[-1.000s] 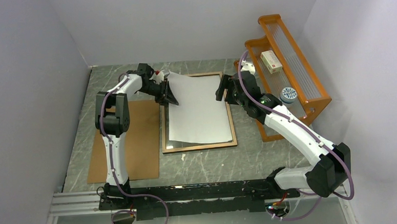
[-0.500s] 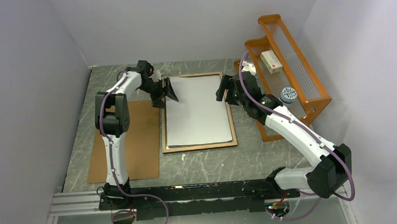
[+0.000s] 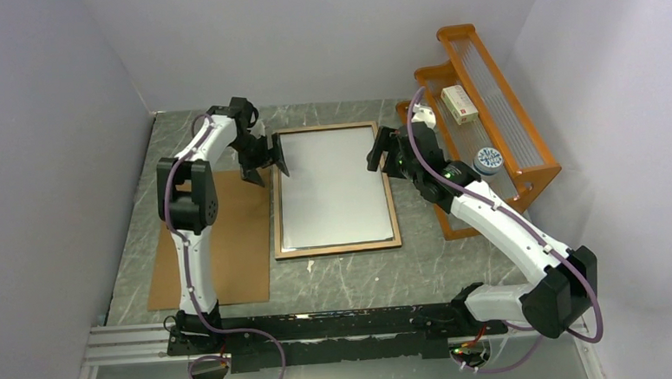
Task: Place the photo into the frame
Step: Turn over the photo from the photo frame.
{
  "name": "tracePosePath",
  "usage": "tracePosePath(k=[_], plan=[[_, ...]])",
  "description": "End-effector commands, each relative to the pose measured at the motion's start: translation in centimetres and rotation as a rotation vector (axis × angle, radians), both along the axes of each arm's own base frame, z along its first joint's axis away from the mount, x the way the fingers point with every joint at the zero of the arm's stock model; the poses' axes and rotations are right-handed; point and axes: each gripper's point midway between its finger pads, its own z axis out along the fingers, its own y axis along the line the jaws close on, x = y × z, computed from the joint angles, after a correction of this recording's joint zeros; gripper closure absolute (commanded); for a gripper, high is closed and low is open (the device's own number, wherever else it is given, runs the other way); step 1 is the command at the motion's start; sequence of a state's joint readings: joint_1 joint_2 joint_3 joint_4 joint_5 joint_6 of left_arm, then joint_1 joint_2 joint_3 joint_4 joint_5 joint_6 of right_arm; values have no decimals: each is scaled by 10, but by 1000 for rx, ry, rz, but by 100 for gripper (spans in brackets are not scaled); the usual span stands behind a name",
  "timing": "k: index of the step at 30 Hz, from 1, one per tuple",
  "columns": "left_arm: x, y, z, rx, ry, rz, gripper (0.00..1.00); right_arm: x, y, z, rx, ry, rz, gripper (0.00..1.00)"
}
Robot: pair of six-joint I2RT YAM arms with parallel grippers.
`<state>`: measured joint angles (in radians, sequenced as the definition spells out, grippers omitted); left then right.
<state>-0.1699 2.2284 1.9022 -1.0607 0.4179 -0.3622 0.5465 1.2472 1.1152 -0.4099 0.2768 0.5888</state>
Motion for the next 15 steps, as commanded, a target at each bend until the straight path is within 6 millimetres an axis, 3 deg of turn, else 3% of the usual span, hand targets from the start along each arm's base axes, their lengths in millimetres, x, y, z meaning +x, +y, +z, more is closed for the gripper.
tracePosePath(k=[1,5,8,15], plan=[[9,23,55,109,-169,5,13,4,8,13,61,-37,16,20],[15,57,65,170,-218,60,13,7,26,15,118,-20,65,21],[20,98,70,201,-235,164,15,10,49,11,187,20,114,24],[17,213,65,329,-284,459,10,8,139,1,284,135,256,29]])
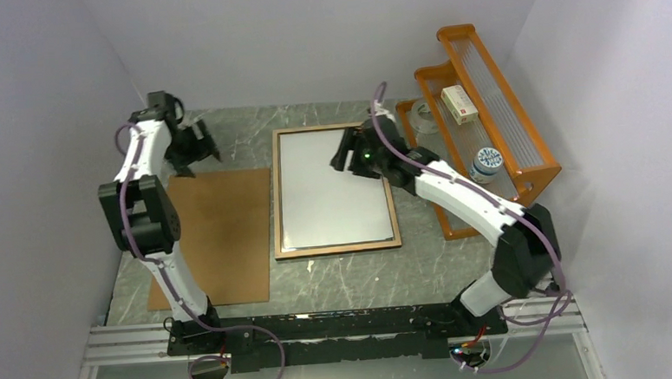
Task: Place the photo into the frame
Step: Turn over the photo from the photo frame.
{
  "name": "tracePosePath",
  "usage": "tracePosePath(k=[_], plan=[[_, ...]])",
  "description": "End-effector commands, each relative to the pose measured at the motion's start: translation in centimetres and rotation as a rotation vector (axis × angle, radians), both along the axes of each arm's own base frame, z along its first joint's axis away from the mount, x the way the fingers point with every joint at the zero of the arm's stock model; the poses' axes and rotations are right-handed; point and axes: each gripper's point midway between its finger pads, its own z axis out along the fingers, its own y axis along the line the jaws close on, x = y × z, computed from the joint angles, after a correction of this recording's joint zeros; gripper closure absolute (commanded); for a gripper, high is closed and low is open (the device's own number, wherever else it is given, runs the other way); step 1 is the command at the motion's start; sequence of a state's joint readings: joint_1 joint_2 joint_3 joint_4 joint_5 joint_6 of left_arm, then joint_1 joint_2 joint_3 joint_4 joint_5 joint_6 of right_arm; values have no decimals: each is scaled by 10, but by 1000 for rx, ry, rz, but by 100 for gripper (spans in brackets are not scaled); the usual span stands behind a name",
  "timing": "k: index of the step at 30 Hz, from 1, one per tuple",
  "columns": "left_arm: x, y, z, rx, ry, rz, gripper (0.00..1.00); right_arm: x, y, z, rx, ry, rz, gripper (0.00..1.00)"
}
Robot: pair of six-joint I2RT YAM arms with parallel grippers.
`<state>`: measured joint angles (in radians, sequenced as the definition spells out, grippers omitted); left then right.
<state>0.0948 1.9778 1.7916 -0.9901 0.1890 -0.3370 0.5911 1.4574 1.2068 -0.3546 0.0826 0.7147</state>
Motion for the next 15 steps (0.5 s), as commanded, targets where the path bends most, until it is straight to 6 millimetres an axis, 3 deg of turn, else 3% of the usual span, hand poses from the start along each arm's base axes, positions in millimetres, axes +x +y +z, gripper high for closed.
tracePosePath(k=[1,4,8,12,15], plan=[[-6,75,3,99,-68,198,9,-4,79,25,134,11,122,29],[-13,109,-4,88,-95,277,9,-16,124,13,136,70,171,29],[-35,141,-29,179,-4,326,7,-22,171,-3,146,145,183,32],[-67,166,-57,194,113,440,6,-21,197,-37,84,245,153,36],[-73,170,-71,113,110,482,6,-23,213,-50,63,258,151,37]])
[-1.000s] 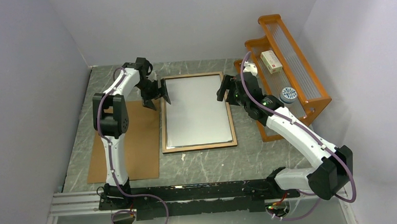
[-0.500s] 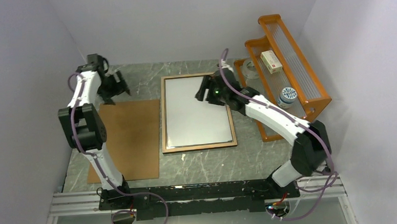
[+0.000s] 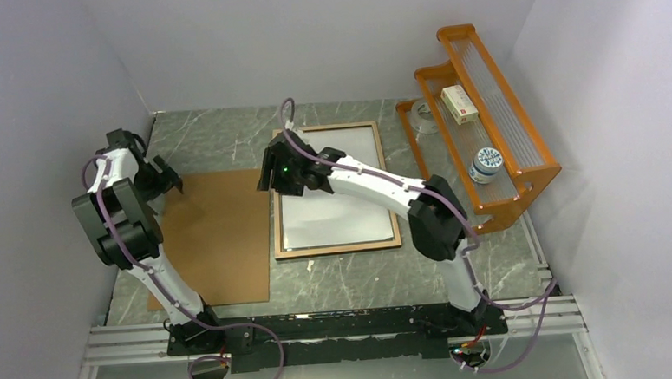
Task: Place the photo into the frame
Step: Turn over the photo from the photo frame, then pick up the photo frame item at the center of the board.
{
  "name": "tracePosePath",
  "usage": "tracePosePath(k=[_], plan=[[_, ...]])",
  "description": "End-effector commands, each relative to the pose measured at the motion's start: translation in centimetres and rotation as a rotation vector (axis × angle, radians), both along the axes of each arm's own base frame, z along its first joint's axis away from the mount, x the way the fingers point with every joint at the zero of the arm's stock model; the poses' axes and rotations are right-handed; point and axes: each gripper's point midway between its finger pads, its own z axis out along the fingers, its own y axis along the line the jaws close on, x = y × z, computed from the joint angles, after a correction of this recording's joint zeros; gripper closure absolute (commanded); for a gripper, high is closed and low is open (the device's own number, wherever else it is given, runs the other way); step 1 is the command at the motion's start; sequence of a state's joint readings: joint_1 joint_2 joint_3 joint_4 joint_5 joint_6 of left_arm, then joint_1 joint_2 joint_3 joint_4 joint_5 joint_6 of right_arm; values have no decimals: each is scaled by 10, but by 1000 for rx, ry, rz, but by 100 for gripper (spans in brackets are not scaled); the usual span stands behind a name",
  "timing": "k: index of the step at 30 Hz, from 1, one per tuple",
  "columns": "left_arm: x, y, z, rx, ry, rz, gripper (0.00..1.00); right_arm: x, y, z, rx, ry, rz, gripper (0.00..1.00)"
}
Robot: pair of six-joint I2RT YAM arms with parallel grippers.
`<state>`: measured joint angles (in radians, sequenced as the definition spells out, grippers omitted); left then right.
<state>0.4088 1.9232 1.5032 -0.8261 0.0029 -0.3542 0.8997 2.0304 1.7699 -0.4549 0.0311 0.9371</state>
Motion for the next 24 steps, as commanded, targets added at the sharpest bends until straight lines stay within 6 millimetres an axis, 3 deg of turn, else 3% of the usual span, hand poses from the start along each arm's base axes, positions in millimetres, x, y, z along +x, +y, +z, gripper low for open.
tracePosePath(k=[1,9,14,17,24], plan=[[-12,17,-12,-49,-17,92,6,-2,12,-13,-39,53,-47,37],[-20,14,-29,-79,14,95,6,-20,39,-56,-96,135,14,37],[-17,0,-44,-151,-4,36,6,-23,42,-81,-128,190,18,37],[-13,-10,-45,-205,-28,12,6,-23,48,-85,-121,186,26,37],[-18,-4,-45,-182,14,44,7,-17,40,-109,-205,188,-33,37]])
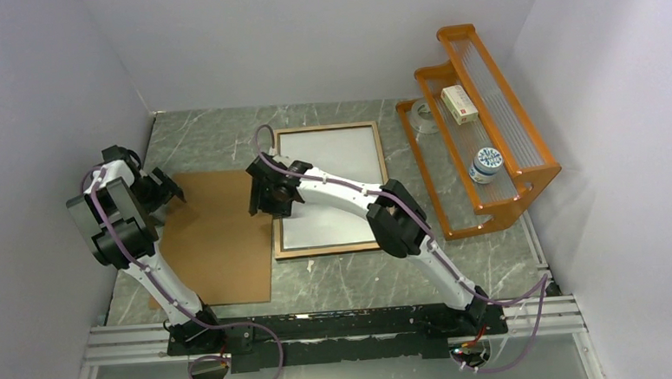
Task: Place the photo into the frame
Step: Pick up the photo frame item at the center of the board.
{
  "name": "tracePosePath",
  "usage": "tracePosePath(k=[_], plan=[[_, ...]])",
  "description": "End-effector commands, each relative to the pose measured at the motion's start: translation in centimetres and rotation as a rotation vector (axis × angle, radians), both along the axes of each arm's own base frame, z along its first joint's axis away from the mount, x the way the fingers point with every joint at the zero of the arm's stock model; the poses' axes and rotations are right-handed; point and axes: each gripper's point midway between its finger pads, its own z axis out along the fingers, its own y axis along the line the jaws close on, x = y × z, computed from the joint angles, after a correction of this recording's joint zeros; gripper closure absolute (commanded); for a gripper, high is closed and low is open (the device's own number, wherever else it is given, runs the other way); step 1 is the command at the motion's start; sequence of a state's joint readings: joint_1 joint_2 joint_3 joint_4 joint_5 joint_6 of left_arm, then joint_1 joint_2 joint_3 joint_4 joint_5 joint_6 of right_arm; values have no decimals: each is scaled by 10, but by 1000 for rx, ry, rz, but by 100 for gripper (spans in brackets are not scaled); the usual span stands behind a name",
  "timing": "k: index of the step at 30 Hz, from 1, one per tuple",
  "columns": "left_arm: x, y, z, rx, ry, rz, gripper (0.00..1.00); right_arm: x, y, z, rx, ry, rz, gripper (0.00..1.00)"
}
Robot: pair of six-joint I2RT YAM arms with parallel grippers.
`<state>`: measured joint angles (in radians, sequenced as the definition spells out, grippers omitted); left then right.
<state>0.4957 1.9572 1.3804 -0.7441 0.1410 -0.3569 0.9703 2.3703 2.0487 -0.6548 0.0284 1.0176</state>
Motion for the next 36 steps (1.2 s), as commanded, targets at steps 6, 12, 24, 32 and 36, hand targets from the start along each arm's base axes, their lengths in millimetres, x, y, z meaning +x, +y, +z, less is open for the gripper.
tracePosePath(k=[6,12,24,32,36], plan=[[-6,6,-6,27,60,36,6,5,-1,-21,-101,-17,-40,37],[-6,5,-3,25,55,38,6,7,-17,-30,-214,-33,-72,34],[-9,-7,-11,-42,72,48,7,-7,-4,-54,-122,91,-58,29],[-18,-28,-23,-157,118,43,15,-11,33,-33,148,157,49,33],[-24,-28,-25,-152,146,42,19,-6,52,10,291,98,147,36]])
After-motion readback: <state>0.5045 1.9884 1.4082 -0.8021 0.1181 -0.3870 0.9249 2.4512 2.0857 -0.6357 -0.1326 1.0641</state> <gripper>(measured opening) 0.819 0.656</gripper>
